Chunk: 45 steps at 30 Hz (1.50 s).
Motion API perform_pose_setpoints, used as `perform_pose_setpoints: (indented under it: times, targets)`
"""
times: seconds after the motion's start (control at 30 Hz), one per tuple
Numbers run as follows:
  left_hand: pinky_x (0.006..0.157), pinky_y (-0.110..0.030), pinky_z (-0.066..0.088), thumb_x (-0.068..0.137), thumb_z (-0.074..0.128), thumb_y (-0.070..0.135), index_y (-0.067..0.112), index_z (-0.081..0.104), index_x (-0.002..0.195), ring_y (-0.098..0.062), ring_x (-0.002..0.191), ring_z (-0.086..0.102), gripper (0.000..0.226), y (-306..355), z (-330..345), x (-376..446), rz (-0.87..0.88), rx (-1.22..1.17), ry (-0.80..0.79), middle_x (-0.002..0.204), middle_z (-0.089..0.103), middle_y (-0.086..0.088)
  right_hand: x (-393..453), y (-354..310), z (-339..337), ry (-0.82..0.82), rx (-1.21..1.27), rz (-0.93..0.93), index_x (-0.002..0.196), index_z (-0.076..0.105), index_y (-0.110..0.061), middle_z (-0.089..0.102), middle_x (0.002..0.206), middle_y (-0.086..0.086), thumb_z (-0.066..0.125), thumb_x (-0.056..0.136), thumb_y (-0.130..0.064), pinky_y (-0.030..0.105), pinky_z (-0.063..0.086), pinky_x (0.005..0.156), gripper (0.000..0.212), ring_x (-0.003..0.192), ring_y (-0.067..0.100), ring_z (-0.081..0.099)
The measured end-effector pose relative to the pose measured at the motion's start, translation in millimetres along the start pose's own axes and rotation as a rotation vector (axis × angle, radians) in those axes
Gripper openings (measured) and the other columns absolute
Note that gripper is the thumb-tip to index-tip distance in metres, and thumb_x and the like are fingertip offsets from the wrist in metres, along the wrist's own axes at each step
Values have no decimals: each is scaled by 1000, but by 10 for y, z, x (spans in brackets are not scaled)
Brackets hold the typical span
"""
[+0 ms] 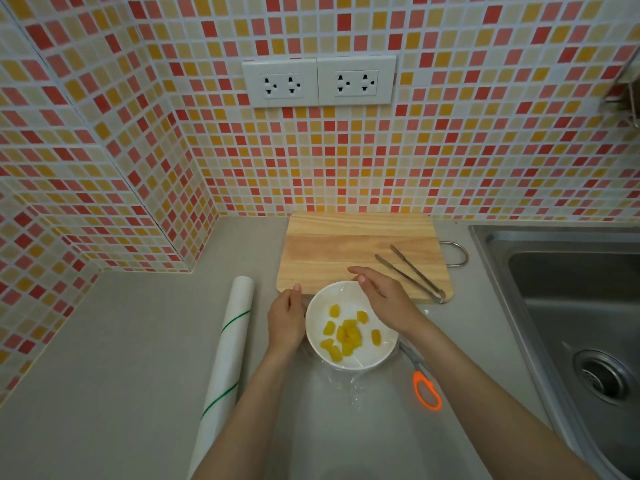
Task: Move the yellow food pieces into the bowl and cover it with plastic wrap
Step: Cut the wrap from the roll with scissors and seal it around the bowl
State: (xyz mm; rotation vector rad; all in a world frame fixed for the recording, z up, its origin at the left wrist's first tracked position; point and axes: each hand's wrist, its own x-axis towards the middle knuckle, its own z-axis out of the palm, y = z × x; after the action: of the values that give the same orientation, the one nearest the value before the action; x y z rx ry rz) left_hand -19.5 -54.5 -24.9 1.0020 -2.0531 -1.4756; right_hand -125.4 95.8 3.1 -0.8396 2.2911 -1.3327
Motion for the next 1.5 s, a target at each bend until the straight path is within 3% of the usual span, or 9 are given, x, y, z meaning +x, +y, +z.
perform_pose_setpoints:
  times: [0.2,0.27,0.43,0.73,0.9,1.07,1.3,1.4,1.5]
  targets:
    - [63,-37,43,96,44,31,-3,59,75,-25,69,54,42,-61,36,67,-250,-172,-73,70,58,-14,-15,108,61,66,112,75,122,60,-16,62,126,1,34,100,-23,23,36,97,35,118,12,53]
    - [51,-31,41,95,47,34,-1,65,87,-27,66,57,40,-96,9,84,-304,-186,-155,73,62,-15,-51,140,96,73,211,140,117,63,-18,63,124,1,32,100,-26,26,39,99,36,116,12,54]
    - [50,-28,43,91,53,31,11,64,70,-23,60,60,31,-70,-39,112,-242,-70,-234,65,64,-8,-109,108,144,75,484,328,93,70,-30,72,104,2,23,99,-41,18,50,71,49,87,4,65]
    - [66,-31,47,89,55,15,13,58,63,-18,67,60,26,-74,-48,112,-106,-11,-243,70,66,-4,-162,164,198,97,769,541,93,70,-27,71,101,9,21,92,-61,38,52,84,59,97,28,65]
    - [63,-27,47,78,63,35,21,59,83,-13,67,58,15,-148,-39,92,5,48,-84,70,62,3,-187,191,261,186,814,521,89,73,-26,74,93,8,24,91,-62,36,53,78,61,91,26,67]
    - [79,-40,51,69,40,49,33,62,83,-15,79,60,31,-214,-6,13,-33,-3,36,80,64,9,-237,244,343,343,855,522,81,73,-22,76,70,0,29,93,-57,33,52,68,57,78,22,69]
    - [76,-33,51,92,47,11,20,62,97,-23,83,62,18,-215,-180,-226,140,-56,266,89,66,-6,-357,320,319,582,703,280,82,70,-22,75,87,3,39,96,-40,33,54,79,38,83,16,72]
    - [83,-9,41,93,39,33,32,57,115,4,102,56,29,-226,-123,-810,59,-259,298,110,61,13,-304,330,202,467,739,153,96,69,-24,73,103,-4,34,95,-46,35,49,92,41,102,16,67]
    - [102,-11,27,93,36,47,34,35,138,16,127,31,47,-216,149,-1327,-35,-318,220,140,34,25,-59,159,94,194,722,113,104,66,-26,68,114,-1,26,84,-60,32,40,102,56,116,12,59]
